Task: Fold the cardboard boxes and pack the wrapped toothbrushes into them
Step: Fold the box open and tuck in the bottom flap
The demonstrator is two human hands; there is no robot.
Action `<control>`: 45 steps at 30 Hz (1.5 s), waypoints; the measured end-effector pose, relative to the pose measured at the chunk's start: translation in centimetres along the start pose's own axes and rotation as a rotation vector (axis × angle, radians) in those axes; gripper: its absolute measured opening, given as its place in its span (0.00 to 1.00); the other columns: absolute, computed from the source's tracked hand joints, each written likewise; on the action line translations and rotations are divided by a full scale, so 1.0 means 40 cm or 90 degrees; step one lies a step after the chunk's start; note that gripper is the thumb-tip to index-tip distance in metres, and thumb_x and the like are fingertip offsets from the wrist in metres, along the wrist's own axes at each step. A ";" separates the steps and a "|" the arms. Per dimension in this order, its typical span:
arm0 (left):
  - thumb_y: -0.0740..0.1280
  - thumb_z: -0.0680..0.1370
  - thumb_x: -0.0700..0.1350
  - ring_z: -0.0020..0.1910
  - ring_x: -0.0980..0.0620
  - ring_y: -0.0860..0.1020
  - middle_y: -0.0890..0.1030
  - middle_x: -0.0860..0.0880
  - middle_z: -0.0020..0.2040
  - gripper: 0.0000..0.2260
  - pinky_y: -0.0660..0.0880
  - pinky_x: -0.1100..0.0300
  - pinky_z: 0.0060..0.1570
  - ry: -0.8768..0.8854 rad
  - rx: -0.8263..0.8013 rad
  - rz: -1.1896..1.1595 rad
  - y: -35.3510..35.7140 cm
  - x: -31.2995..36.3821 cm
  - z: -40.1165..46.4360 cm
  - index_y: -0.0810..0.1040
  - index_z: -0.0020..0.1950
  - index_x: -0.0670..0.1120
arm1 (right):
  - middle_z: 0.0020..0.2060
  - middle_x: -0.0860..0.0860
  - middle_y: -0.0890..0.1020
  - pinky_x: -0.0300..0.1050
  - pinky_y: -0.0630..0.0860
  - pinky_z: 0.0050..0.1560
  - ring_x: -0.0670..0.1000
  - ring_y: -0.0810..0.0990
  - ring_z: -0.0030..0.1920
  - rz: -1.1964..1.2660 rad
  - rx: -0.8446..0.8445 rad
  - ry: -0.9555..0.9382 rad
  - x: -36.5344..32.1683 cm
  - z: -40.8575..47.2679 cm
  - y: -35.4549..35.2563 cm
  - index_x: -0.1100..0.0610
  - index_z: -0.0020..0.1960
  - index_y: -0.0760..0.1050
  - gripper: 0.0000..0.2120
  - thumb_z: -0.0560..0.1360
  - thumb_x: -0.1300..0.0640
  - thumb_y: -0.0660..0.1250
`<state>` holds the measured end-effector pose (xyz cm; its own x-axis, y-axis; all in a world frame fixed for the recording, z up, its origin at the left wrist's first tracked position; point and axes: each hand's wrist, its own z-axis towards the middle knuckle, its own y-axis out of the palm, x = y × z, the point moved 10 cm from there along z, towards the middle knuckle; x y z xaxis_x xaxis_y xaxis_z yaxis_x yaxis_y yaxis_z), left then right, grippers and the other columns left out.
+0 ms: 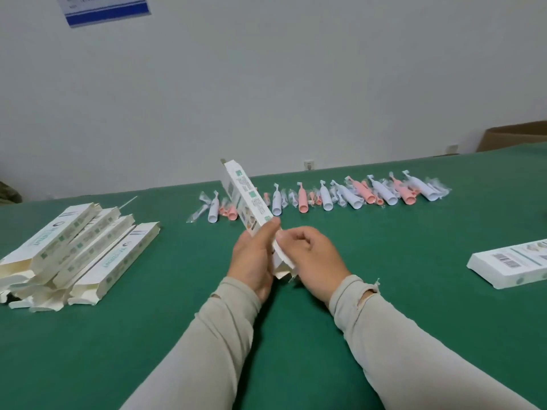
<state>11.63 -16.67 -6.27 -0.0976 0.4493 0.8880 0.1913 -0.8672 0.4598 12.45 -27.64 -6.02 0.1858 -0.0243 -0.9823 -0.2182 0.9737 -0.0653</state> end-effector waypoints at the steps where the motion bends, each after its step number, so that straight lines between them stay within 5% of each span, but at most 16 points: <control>1: 0.69 0.79 0.43 0.40 0.43 0.83 0.83 0.43 0.42 0.11 0.80 0.51 0.40 0.000 -0.016 -0.017 0.013 -0.017 -0.005 0.79 0.60 0.44 | 0.41 0.47 0.86 0.41 0.78 0.42 0.47 0.84 0.41 -0.026 0.024 -0.008 0.002 0.004 -0.013 0.52 0.48 0.80 0.11 0.76 0.45 0.69; 3: 0.68 0.79 0.45 0.45 0.43 0.84 0.84 0.42 0.48 0.08 0.81 0.49 0.46 -0.004 -0.060 -0.048 0.023 -0.032 -0.012 0.82 0.58 0.48 | 0.41 0.48 0.86 0.40 0.78 0.41 0.49 0.84 0.42 -0.068 0.044 -0.015 0.007 0.012 -0.027 0.53 0.47 0.80 0.10 0.78 0.48 0.68; 6: 0.69 0.76 0.52 0.52 0.41 0.81 0.81 0.40 0.53 0.20 0.78 0.43 0.57 -0.063 -0.089 -0.082 0.003 -0.040 -0.011 0.79 0.62 0.42 | 0.41 0.48 0.86 0.47 0.80 0.47 0.51 0.84 0.42 -0.018 0.010 0.035 0.034 0.006 -0.006 0.56 0.46 0.82 0.16 0.78 0.44 0.65; 10: 0.69 0.73 0.53 0.53 0.41 0.82 0.83 0.40 0.51 0.21 0.78 0.45 0.55 -0.134 -0.106 -0.165 0.009 -0.045 -0.016 0.75 0.59 0.42 | 0.36 0.47 0.85 0.48 0.77 0.41 0.51 0.80 0.35 0.102 -0.090 0.080 0.043 -0.016 0.046 0.56 0.42 0.83 0.18 0.78 0.44 0.64; 13: 0.71 0.71 0.56 0.45 0.44 0.84 0.80 0.43 0.40 0.20 0.82 0.49 0.46 -0.135 -0.088 -0.202 0.006 -0.051 -0.010 0.76 0.54 0.42 | 0.37 0.51 0.85 0.48 0.80 0.40 0.48 0.81 0.35 0.170 -0.129 0.115 0.052 -0.028 0.047 0.59 0.47 0.84 0.17 0.82 0.49 0.62; 18: 0.69 0.75 0.62 0.32 0.48 0.82 0.79 0.45 0.33 0.23 0.82 0.50 0.40 -0.117 -0.007 -0.255 -0.044 -0.053 0.026 0.74 0.48 0.41 | 0.31 0.47 0.80 0.38 0.75 0.35 0.45 0.76 0.32 -0.023 0.017 -0.015 0.011 -0.024 -0.023 0.58 0.39 0.78 0.07 0.77 0.63 0.68; 22: 0.69 0.71 0.66 0.30 0.47 0.83 0.81 0.45 0.30 0.27 0.81 0.51 0.34 -0.124 0.014 -0.241 -0.058 -0.063 0.031 0.75 0.48 0.41 | 0.28 0.41 0.79 0.29 0.69 0.35 0.38 0.72 0.29 -0.038 0.025 -0.080 -0.019 -0.031 -0.020 0.55 0.38 0.78 0.12 0.73 0.71 0.68; 26: 0.72 0.62 0.67 0.34 0.44 0.84 0.82 0.44 0.33 0.33 0.82 0.50 0.35 -0.126 0.035 -0.236 -0.072 -0.071 0.032 0.76 0.54 0.42 | 0.32 0.39 0.80 0.30 0.70 0.37 0.39 0.74 0.32 -0.081 -0.031 -0.099 -0.022 -0.045 0.008 0.54 0.39 0.78 0.04 0.69 0.58 0.73; 29: 0.72 0.62 0.68 0.35 0.43 0.84 0.82 0.44 0.34 0.35 0.82 0.47 0.40 -0.130 0.041 -0.234 -0.072 -0.072 0.034 0.75 0.54 0.40 | 0.36 0.41 0.81 0.34 0.73 0.39 0.40 0.75 0.33 -0.144 -0.043 -0.107 -0.013 -0.049 0.020 0.50 0.41 0.76 0.13 0.64 0.44 0.72; 34: 0.71 0.65 0.66 0.32 0.47 0.83 0.81 0.44 0.34 0.30 0.81 0.49 0.34 -0.132 0.021 -0.222 -0.042 -0.065 0.013 0.75 0.51 0.41 | 0.34 0.40 0.82 0.46 0.80 0.41 0.43 0.77 0.32 -0.191 0.043 -0.120 -0.030 -0.048 -0.010 0.47 0.39 0.77 0.10 0.63 0.42 0.69; 40: 0.73 0.65 0.62 0.44 0.49 0.79 0.74 0.45 0.42 0.31 0.82 0.49 0.40 -0.138 0.007 -0.223 -0.019 -0.069 -0.001 0.72 0.61 0.47 | 0.30 0.37 0.80 0.32 0.70 0.34 0.40 0.75 0.29 -0.215 0.040 -0.136 -0.038 -0.049 -0.015 0.47 0.39 0.78 0.06 0.68 0.46 0.72; 45: 0.71 0.68 0.65 0.35 0.46 0.81 0.77 0.44 0.39 0.32 0.81 0.52 0.36 -0.189 0.039 -0.232 -0.051 -0.074 0.004 0.71 0.62 0.44 | 0.42 0.40 0.79 0.34 0.73 0.46 0.41 0.77 0.44 -0.292 -0.073 -0.197 -0.054 -0.065 0.037 0.47 0.45 0.78 0.09 0.70 0.43 0.68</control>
<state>11.68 -16.21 -9.84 0.1128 0.7715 0.6261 0.2546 -0.6315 0.7323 9.24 -26.76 -4.43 0.5547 -0.3544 -0.7528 -0.1488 0.8479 -0.5088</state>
